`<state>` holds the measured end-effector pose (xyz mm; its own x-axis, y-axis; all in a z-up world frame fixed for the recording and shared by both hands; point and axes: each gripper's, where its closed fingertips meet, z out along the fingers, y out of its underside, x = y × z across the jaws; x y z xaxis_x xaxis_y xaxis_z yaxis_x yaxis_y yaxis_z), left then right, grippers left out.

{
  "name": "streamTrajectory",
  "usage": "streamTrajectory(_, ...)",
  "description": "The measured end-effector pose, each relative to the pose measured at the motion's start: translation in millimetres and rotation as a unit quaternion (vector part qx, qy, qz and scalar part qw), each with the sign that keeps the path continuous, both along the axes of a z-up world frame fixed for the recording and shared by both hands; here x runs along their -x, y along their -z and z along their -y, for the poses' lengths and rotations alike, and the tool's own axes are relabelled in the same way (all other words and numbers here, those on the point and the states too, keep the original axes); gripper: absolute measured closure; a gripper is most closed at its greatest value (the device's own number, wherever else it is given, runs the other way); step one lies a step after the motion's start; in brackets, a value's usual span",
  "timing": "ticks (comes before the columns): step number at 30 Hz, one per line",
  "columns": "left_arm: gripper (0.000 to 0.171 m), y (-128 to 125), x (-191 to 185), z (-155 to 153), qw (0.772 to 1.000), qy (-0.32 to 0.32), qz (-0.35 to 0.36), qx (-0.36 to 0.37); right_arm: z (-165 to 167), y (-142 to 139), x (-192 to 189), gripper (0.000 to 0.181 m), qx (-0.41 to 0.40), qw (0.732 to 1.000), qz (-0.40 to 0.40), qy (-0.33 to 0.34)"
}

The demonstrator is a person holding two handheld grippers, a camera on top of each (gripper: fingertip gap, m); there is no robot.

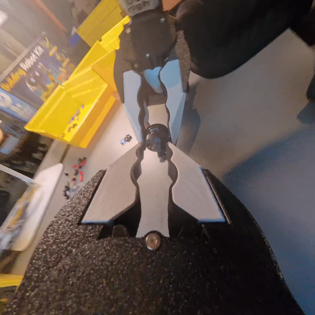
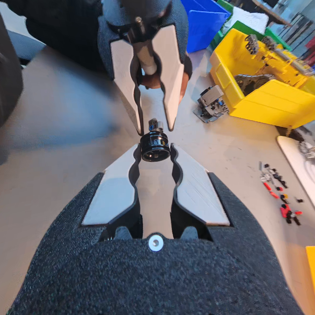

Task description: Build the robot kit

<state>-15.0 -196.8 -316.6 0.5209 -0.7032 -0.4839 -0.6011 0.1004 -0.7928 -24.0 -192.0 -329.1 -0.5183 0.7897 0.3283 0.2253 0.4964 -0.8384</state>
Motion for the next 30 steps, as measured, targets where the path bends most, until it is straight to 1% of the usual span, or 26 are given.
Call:
streamTrajectory(1, 0.142, -2.1, 4.9, -1.1, 0.998, -0.005, 0.046, 0.038, -4.4, -2.1, 1.9, 0.148, -0.023, 1.0, -0.017, 0.01)
streamTrajectory(2, 0.143, -6.3, 8.8, -1.7, 0.993, -0.007, 0.094, 0.073, -9.2, -4.0, 3.8, 0.148, -0.053, 0.998, -0.036, 0.019)
streamTrajectory(4, 0.147, -17.3, 16.4, -6.0, 0.975, -0.019, 0.183, 0.126, -18.4, -8.1, 7.9, 0.148, -0.122, 0.989, -0.073, 0.04)
streamTrajectory(5, 0.147, -21.1, 17.6, -6.1, 0.966, -0.016, 0.214, 0.147, -21.5, -10.4, 9.5, 0.148, -0.154, 0.983, -0.091, 0.048)
streamTrajectory(6, 0.149, -21.6, 18.0, -6.2, 0.958, -0.015, 0.234, 0.167, -23.1, -12.1, 10.8, 0.148, -0.182, 0.976, -0.104, 0.053)
streamTrajectory(8, 0.153, -16.0, 18.8, -8.7, 0.946, -0.026, 0.252, 0.202, -22.7, -15.4, 13.0, 0.148, -0.215, 0.967, -0.125, 0.057)
streamTrajectory(9, 0.159, -15.1, 16.7, -8.1, 0.942, -0.022, 0.26, 0.213, -21.6, -16.8, 13.9, 0.148, -0.227, 0.963, -0.134, 0.057)
streamTrajectory(10, 0.165, -14.5, 15.6, -8.4, 0.939, -0.023, 0.265, 0.219, -21.2, -18.3, 14.9, 0.148, -0.237, 0.96, -0.141, 0.059)
streamTrajectory(11, 0.165, -13.3, 14.8, -8.9, 0.94, -0.026, 0.261, 0.218, -22.1, -18.6, 15.7, 0.148, -0.245, 0.957, -0.143, 0.062)
streamTrajectory(13, 0.165, -10.4, 15.2, -9.5, 0.952, -0.033, 0.231, 0.199, -24.1, -18.7, 16.4, 0.148, -0.255, 0.953, -0.147, 0.067)
streamTrajectory(15, 0.165, -8.1, 15.3, -9.7, 0.968, -0.039, 0.185, 0.165, -24.5, -17.5, 16.5, 0.147, -0.262, 0.951, -0.147, 0.067)
streamTrajectory(17, 0.165, -0.8, 16.3, -10.1, 0.985, -0.046, 0.114, 0.119, -24.6, -12.9, 16.6, 0.148, -0.26, 0.954, -0.137, 0.065)
streamTrajectory(19, 0.165, 11.2, 17.5, -10.0, 0.996, -0.048, 0.026, 0.075, -23.8, -2.9, 16.0, 0.148, -0.246, 0.961, -0.11, 0.058)
streamTrajectory(22, 0.165, 33.9, 19.8, -10.6, 0.993, -0.05, -0.096, 0.036, -19.8, 15.2, 11.7, 0.148, -0.197, 0.978, -0.047, 0.042)
streamTrajectory(24, 0.165, 46.5, 21.4, -11.2, 0.987, -0.053, -0.148, 0.031, -17.3, 24.3, 8.5, 0.148, -0.169, 0.985, -0.008, 0.036)
streamTrajectory(27, 0.165, 57.0, 22.4, -11.1, 0.981, -0.053, -0.186, 0.034, -12.9, 29.6, 3.1, 0.147, -0.125, 0.991, 0.036, 0.032)
streamTrajectory(29, 0.165, 57.6, 21.8, -11.2, 0.981, -0.057, -0.181, 0.04, -13.8, 26.0, 0.6, 0.147, -0.105, 0.993, 0.046, 0.038)
streamTrajectory(30, 0.165, 57.7, 22.0, -11.1, 0.983, -0.061, -0.165, 0.052, -15.7, 25.4, -0.5, 0.148, -0.105, 0.992, 0.049, 0.041)
